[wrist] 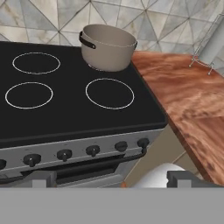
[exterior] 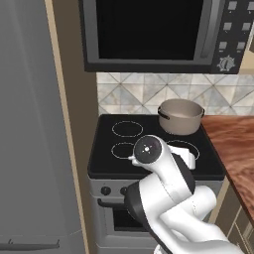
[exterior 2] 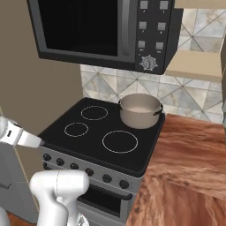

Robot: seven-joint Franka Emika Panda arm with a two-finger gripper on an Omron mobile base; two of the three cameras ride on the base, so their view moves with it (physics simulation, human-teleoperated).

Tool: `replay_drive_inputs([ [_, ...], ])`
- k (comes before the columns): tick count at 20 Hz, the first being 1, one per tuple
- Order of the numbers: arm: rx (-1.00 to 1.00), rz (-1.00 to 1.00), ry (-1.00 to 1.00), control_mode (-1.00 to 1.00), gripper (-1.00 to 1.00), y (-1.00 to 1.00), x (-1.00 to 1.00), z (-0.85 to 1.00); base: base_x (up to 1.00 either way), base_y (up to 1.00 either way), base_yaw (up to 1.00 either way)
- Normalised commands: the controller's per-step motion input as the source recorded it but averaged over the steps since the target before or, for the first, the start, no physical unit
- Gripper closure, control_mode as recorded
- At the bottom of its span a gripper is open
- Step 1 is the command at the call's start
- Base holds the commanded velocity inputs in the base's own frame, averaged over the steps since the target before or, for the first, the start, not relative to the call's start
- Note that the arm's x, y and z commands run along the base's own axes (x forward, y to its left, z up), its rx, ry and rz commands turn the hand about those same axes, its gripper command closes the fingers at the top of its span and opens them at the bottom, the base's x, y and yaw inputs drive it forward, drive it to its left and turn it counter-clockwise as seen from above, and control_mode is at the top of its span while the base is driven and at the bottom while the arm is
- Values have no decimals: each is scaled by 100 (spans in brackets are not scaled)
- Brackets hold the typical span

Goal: Move the pot and pan from the stove into the sink.

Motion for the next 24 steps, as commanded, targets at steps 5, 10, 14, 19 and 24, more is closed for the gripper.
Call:
replay_drive_inputs([
  [5, 1, 0, 0, -100, -100, -5, 11, 0, 0, 0, 0],
  [10, 11, 0, 1, -100, -100, -34, 19, 1, 0, 0, 0],
  [14, 13, 0, 3, -100, -100, -39, 19, 5, 0, 0, 0],
  [19, 18, 0, 1, -100, -100, -48, 2, 2, 0, 0, 0],
  [24, 18, -1, 0, -100, -100, -48, 0, 5, 0, 0, 0],
])
